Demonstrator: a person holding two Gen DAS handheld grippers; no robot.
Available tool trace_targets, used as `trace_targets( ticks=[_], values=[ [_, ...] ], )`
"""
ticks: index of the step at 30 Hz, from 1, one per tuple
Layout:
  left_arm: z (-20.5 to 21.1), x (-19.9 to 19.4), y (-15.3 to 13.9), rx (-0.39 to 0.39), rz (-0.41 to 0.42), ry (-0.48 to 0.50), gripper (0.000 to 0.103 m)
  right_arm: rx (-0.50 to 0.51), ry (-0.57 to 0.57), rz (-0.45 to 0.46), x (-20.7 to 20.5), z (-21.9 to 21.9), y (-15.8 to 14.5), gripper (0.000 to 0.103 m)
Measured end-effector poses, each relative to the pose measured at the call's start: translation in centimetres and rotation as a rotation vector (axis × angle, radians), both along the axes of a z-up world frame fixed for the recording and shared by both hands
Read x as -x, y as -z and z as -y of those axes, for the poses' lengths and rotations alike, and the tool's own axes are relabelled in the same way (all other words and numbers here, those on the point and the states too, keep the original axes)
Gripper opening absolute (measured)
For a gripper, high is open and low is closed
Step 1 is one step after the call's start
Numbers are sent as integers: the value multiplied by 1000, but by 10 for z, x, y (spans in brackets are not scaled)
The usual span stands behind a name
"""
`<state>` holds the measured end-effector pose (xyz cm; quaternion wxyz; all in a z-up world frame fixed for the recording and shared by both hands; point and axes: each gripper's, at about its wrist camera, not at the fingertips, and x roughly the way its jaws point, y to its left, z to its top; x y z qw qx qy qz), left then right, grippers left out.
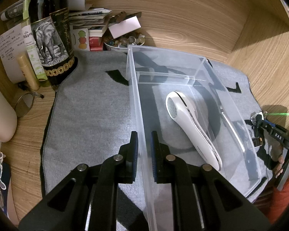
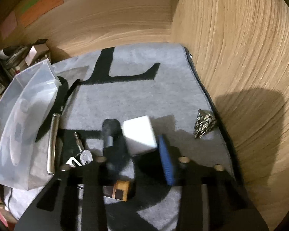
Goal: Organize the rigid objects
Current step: 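Move the right gripper to the white plug adapter and grasp it, then carry the white plug adapter into the clear box with the right gripper and release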
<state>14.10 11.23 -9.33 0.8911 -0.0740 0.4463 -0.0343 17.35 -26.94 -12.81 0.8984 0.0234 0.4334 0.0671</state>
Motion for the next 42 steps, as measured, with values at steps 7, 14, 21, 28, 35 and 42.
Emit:
trace_targets(
  ticks=[7,14,21,28,35,42],
  values=[
    [0,0,0,-2,-1,1,12,18,17,47,5,0,-12,28],
    [0,1,0,1,2,0,12,32,21,129,9,-5,-40,28],
    [1,1,0,6,4,-1,12,31,-21,210,11,-25,-68,28],
    [1,1,0,11,6,-1,12,9,-110,289,18,-59,-91,28],
    [1,1,0,12,6,-1,12,-30,-214,329,20,-102,-106,28],
    [1,1,0,13,6,-1,12,-17,-318,321,17,-144,-102,28]
  ],
)
